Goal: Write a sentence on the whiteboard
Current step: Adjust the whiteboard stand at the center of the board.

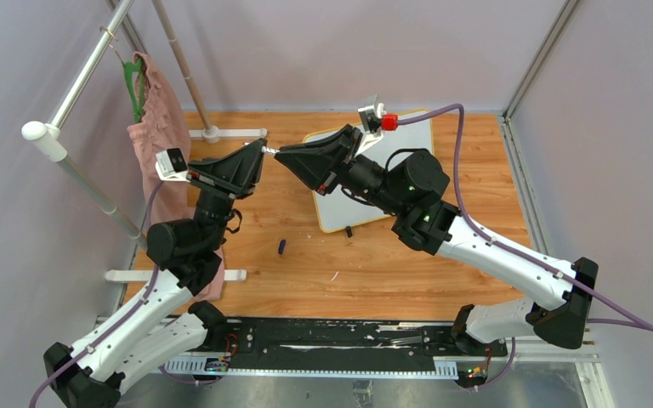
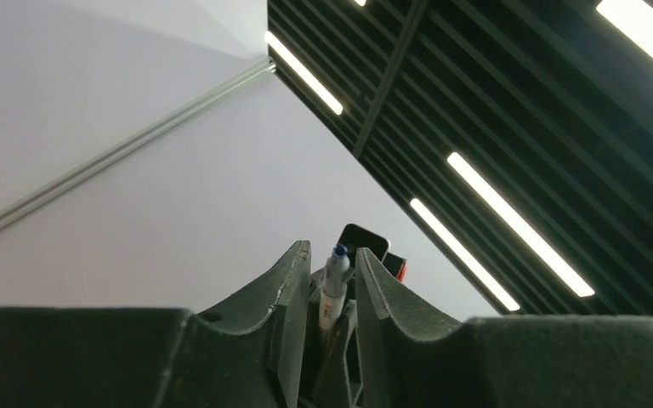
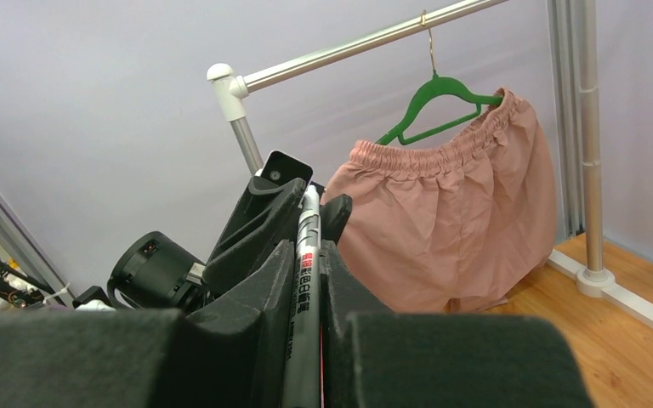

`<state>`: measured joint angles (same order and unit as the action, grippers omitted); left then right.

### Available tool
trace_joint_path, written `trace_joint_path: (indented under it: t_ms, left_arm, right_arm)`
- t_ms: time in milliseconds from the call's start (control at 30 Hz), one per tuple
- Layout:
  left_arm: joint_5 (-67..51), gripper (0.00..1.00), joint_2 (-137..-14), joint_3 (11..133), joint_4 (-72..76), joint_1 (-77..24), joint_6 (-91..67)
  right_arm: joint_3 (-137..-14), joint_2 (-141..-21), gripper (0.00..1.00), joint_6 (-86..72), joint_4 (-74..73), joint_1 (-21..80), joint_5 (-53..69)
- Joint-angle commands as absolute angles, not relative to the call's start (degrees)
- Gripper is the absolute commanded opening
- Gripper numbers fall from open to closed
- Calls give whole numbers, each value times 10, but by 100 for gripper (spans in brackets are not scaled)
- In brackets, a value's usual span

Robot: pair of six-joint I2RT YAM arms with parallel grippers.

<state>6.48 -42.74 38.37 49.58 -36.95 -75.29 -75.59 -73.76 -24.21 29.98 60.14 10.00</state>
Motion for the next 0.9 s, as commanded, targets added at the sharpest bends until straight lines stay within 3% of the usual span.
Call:
trace_joint_path:
  t_ms: [0, 100, 200, 433, 633, 867]
  left_arm:
    - [65, 47, -413, 391, 463, -374, -743]
    - [82, 73, -381, 379, 415, -375, -719]
    - [104, 84, -341, 369, 370, -374, -676]
    - [27, 91, -270, 396, 152, -374, -403]
    - [-53, 94, -353, 454, -75, -374, -221]
    - [-121, 100, -474, 454, -33, -371, -174]
  right_arm:
    - [-747, -706, 0, -227, 304, 609, 88]
    - [-736, -669, 0, -196, 252, 609, 66]
    - [-720, -621, 0, -153, 190, 608, 36]
    - [-669, -496, 0, -70, -29, 609, -95]
    - [-611, -416, 0, -54, -168, 609, -213]
    - [-578, -411, 0, -65, -228, 600, -253]
